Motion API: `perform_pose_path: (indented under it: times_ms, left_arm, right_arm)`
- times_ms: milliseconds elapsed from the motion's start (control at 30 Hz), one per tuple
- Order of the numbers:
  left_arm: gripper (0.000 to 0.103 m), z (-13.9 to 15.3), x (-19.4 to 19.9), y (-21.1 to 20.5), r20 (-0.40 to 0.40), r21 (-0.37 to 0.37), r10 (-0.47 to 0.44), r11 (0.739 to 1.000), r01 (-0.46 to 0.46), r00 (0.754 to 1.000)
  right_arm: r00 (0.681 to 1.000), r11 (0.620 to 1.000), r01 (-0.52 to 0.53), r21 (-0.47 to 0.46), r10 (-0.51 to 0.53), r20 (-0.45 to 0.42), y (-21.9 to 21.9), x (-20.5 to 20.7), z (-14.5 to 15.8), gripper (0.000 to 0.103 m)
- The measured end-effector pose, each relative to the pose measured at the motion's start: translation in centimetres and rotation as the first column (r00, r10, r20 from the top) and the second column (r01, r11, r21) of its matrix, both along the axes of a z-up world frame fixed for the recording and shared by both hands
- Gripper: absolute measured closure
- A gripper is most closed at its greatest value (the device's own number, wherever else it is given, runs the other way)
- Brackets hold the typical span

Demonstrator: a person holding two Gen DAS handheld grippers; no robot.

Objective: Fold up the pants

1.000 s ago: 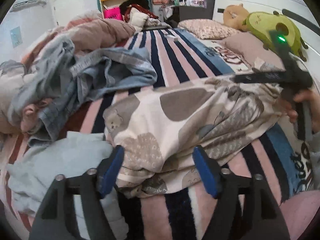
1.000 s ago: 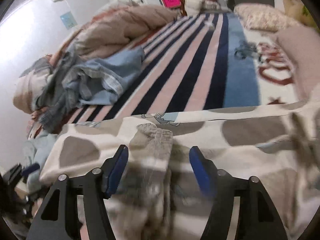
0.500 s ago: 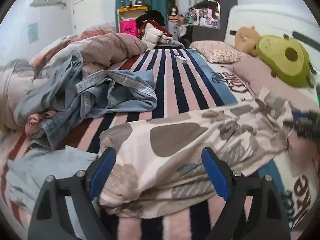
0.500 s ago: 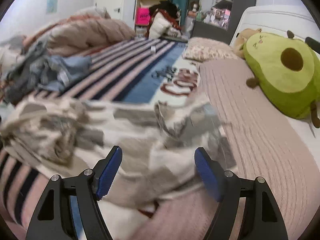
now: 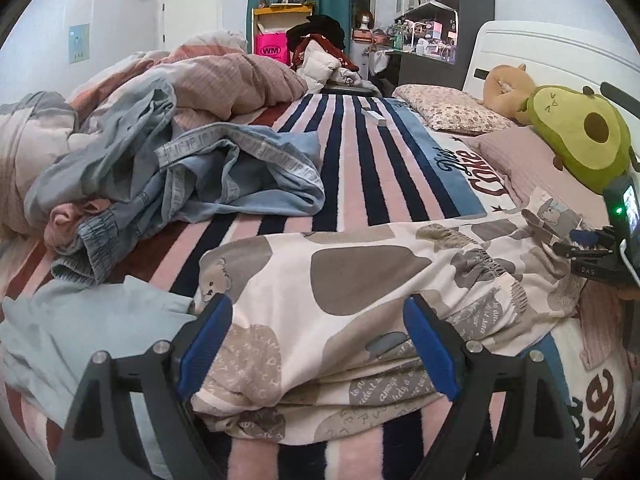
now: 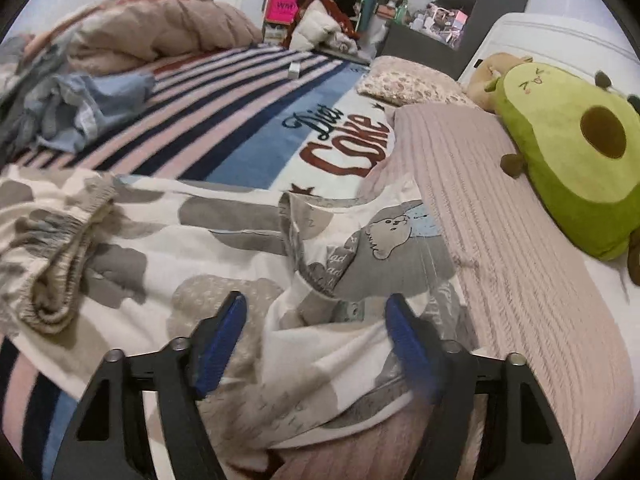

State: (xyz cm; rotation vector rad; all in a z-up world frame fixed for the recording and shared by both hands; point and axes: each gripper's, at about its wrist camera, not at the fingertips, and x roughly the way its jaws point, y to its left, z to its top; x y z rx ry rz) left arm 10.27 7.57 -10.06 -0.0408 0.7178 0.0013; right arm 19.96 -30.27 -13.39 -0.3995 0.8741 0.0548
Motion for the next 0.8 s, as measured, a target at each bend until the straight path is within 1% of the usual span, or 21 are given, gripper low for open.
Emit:
perform_pose_path:
  times_ms: [33, 67, 133, 233, 267, 300, 333, 367, 400, 433, 533, 600, 633, 667, 700, 733, 800]
  left_arm:
    - [0.018, -0.1, 0.1, 0.0, -0.002, -0.001, -0.001, 1.000, 0.001, 1.000]
    - [0.018, -0.3, 0.1, 0.1, -0.004, -0.002, -0.001, 1.000, 0.001, 1.000]
    - [0.018, -0.5, 0.3, 0.3, -0.005, -0.009, -0.002, 1.000, 0.001, 1.000]
    - [0.018, -0.6, 0.5, 0.6, -0.003, -0.026, 0.002, 1.000, -0.002, 1.000]
    - [0.018, -0.7, 0.6, 0.6, -0.002, -0.029, 0.000, 1.000, 0.000, 1.000]
    - [0.018, -0.7, 0.7, 0.7, -0.001, -0.030, 0.000, 1.000, 0.000, 1.000]
    - [0.018, -0.7, 0.7, 0.7, 0.000, -0.031, -0.001, 1.000, 0.001, 1.000]
    - [0.018, -0.7, 0.8, 0.8, 0.001, -0.032, -0.002, 0.999, 0.002, 1.000]
    - [0.018, -0.7, 0.9, 0.9, 0.002, -0.037, -0.002, 0.999, 0.002, 1.000]
    - [0.018, -0.7, 0.9, 1.0, 0.005, -0.039, 0.000, 0.999, 0.001, 1.000]
    - [0.018, -0.6, 1.1, 1.5, 0.011, -0.042, 0.016, 0.999, -0.015, 1.000]
    - [0.018, -0.5, 1.1, 2.0, 0.014, -0.039, 0.029, 0.999, -0.029, 0.999]
    - [0.018, -0.6, 1.1, 2.3, 0.014, -0.040, 0.035, 0.999, -0.034, 0.999]
    - [0.018, -0.6, 1.2, 2.7, 0.013, -0.041, 0.041, 0.998, -0.040, 0.999]
    - [0.018, -0.7, 1.2, 2.9, 0.013, -0.040, 0.047, 0.998, -0.046, 0.999]
    - [0.018, -0.7, 1.1, 3.2, 0.015, -0.035, 0.057, 0.998, -0.057, 0.998]
    - [0.018, -0.7, 1.0, 3.8, 0.023, -0.010, 0.096, 0.995, -0.096, 0.995]
  right_arm:
    - [1.000, 0.998, 0.005, -0.057, -0.005, -0.004, 0.1, 0.1, -0.3, 0.091]
    - [1.000, 0.995, 0.028, -0.095, -0.028, 0.006, -0.2, 0.1, -0.3, 0.103]
    - [0.997, 0.994, 0.073, -0.076, -0.070, 0.045, -1.3, -0.1, 0.7, 0.103]
    - [0.981, 0.988, 0.149, -0.052, -0.141, 0.130, -3.2, -0.5, 2.9, 0.103]
    - [0.980, 0.990, 0.142, -0.023, -0.137, 0.142, -3.6, -0.5, 3.6, 0.100]
    - [0.984, 0.993, 0.118, 0.028, -0.121, 0.134, -3.9, -0.4, 4.2, 0.099]
    - [0.989, 0.992, 0.090, 0.088, -0.099, 0.106, -4.1, -0.2, 4.6, 0.096]
    - [0.995, 0.988, 0.066, 0.137, -0.074, 0.060, -4.1, 0.3, 4.6, 0.072]
    - [0.998, 0.985, 0.046, 0.166, -0.051, 0.022, -3.7, 0.7, 4.5, 0.064]
    - [1.000, 0.985, 0.026, 0.171, -0.025, -0.008, -3.1, 1.2, 4.2, 0.047]
    - [0.997, 0.995, -0.007, 0.096, 0.014, -0.077, -0.9, 2.6, 2.1, 0.047]
    - [0.987, 0.996, -0.026, 0.081, 0.038, -0.153, 0.1, 3.7, 0.4, 0.050]
    - [0.982, 0.998, -0.032, 0.046, 0.040, -0.185, 0.6, 4.1, -0.4, 0.067]
    - [0.982, 0.999, -0.033, -0.028, 0.027, -0.188, 1.0, 4.4, -1.1, 0.101]
    - [0.985, 0.996, -0.032, -0.079, 0.018, -0.171, 1.1, 4.4, -1.2, 0.102]
    - [0.991, 0.996, -0.012, -0.092, -0.001, -0.134, 0.7, 4.7, -0.7, 0.100]
    - [0.995, 0.997, 0.051, -0.060, -0.056, -0.083, -0.8, 5.2, 0.8, 0.101]
